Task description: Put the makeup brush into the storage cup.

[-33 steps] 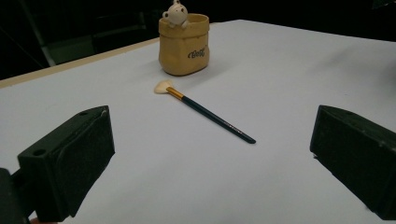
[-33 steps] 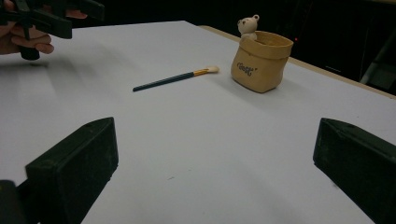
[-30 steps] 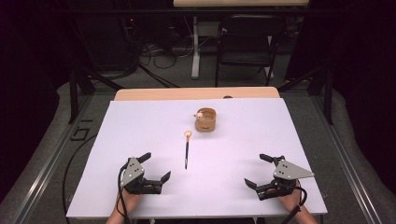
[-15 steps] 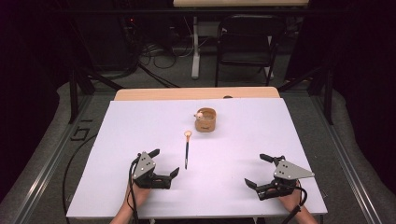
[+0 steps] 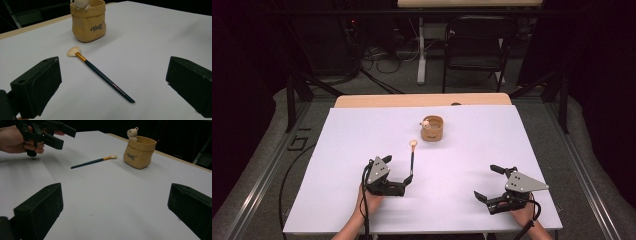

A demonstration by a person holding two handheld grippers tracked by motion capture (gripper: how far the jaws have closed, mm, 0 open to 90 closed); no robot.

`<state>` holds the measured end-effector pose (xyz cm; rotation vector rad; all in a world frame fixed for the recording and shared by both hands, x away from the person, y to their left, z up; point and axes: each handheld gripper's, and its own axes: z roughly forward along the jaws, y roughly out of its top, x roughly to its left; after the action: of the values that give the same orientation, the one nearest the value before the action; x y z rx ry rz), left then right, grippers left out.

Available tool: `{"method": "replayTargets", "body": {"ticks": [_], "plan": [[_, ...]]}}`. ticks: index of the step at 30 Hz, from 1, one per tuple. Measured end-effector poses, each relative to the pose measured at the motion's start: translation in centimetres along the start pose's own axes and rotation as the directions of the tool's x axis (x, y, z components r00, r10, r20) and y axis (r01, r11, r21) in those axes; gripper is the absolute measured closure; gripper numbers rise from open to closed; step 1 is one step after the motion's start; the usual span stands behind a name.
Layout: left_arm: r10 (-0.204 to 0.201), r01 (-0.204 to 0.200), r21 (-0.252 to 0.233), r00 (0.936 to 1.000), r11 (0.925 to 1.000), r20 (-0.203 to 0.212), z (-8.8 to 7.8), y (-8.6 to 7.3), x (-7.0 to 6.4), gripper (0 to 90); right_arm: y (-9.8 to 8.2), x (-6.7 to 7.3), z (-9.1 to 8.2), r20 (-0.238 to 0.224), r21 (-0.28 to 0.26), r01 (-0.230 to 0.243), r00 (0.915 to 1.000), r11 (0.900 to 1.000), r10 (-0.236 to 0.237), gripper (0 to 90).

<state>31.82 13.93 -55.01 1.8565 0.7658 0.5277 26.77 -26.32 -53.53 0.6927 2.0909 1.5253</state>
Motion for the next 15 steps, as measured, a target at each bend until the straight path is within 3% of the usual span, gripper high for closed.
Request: {"method": "replayTargets", "body": {"ticks": [9, 15], "plan": [[-0.035, 0.036, 0.026, 0.999, 0.999, -0.027, 1.2, 0.9, -0.3, 0.4, 0.0, 0.1, 0.0, 0.0, -0.004, -0.001, 1.0, 1.0, 0.001, 0.0], [-0.054, 0.057, 0.087, 0.9977, 0.9946, -0.041, 1.8, 1.9, -0.2, 1.6, 0.0, 0.0, -0.1, -0.002, -0.002, -0.005, 1.0, 1.0, 0.005, 0.0]]}}
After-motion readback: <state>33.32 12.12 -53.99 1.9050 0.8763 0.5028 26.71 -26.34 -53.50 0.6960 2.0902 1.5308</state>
